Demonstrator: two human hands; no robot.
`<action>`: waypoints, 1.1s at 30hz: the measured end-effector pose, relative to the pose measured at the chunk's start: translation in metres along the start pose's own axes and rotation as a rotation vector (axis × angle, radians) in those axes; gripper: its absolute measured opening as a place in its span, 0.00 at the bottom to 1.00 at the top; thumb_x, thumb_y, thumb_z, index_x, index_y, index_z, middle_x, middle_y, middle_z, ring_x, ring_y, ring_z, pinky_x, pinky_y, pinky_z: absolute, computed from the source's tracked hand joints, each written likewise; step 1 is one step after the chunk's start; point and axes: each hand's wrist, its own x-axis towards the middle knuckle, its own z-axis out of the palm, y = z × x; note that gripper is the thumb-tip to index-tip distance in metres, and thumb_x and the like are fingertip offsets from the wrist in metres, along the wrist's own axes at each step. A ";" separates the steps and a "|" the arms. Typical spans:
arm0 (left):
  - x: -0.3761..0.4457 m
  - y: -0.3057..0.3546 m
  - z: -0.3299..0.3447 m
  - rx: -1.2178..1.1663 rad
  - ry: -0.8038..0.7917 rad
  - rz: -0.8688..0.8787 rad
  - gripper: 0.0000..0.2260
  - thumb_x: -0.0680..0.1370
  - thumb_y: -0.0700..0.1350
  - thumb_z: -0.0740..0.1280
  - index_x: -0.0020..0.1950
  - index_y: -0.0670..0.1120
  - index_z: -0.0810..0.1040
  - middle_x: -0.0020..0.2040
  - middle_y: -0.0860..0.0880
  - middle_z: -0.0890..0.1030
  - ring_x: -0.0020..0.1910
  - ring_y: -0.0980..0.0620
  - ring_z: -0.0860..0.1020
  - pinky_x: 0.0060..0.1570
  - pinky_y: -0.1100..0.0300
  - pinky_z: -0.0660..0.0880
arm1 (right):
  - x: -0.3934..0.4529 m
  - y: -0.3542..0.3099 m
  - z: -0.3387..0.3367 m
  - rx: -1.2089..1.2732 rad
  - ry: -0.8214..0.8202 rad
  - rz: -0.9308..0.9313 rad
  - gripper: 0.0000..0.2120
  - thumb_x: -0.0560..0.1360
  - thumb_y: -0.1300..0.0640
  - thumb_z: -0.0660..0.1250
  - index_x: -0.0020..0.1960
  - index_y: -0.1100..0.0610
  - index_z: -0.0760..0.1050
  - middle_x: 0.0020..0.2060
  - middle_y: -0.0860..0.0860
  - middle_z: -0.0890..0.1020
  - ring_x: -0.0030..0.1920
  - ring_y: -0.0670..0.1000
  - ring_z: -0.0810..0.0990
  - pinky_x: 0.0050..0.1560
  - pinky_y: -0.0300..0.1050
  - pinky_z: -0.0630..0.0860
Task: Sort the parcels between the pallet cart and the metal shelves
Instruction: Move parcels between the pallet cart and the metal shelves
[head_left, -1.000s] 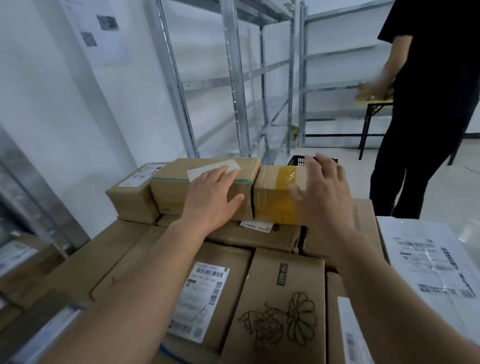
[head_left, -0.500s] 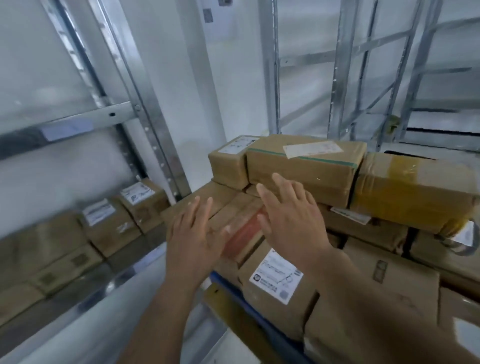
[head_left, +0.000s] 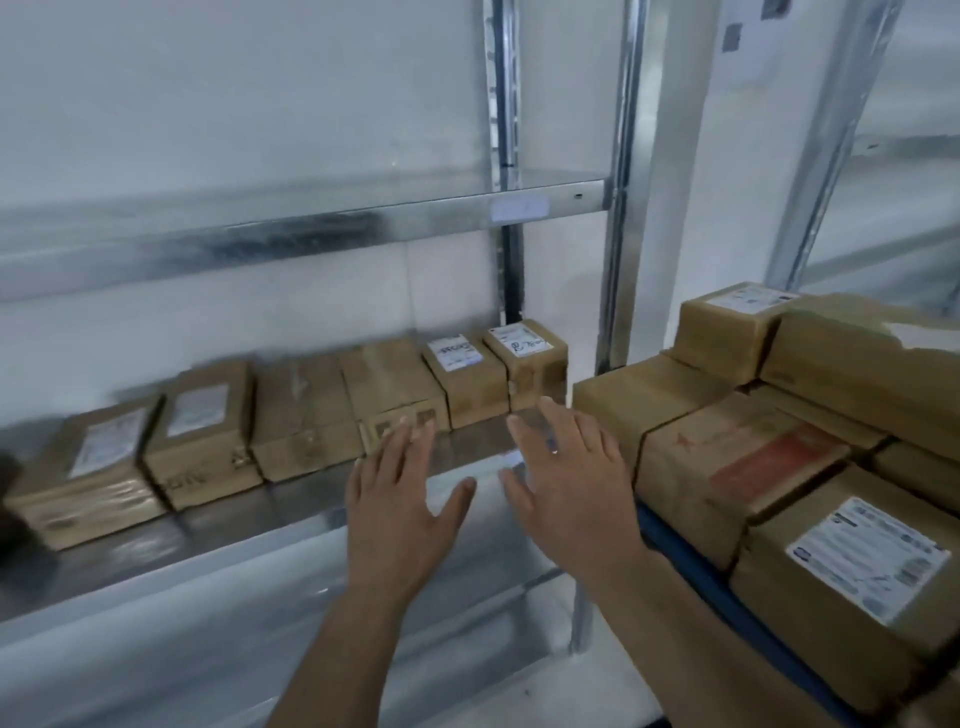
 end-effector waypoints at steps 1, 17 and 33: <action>-0.005 -0.017 -0.008 0.015 0.008 -0.025 0.31 0.76 0.62 0.60 0.76 0.53 0.57 0.76 0.51 0.57 0.74 0.50 0.56 0.71 0.51 0.52 | 0.002 -0.019 0.003 0.006 -0.002 -0.021 0.24 0.67 0.46 0.75 0.60 0.54 0.79 0.59 0.59 0.79 0.57 0.60 0.79 0.54 0.55 0.76; -0.096 -0.252 -0.124 0.202 0.171 -0.364 0.32 0.75 0.64 0.58 0.75 0.52 0.59 0.75 0.49 0.60 0.74 0.49 0.57 0.72 0.47 0.53 | 0.009 -0.285 0.085 0.206 -0.136 -0.394 0.29 0.80 0.41 0.52 0.77 0.49 0.51 0.76 0.53 0.56 0.75 0.55 0.55 0.72 0.53 0.54; -0.138 -0.386 -0.157 0.345 0.139 -0.740 0.33 0.70 0.71 0.41 0.71 0.62 0.35 0.76 0.53 0.41 0.75 0.52 0.37 0.72 0.48 0.35 | 0.032 -0.441 0.167 0.398 -0.295 -0.646 0.32 0.79 0.37 0.49 0.77 0.49 0.45 0.77 0.52 0.49 0.75 0.54 0.47 0.72 0.49 0.46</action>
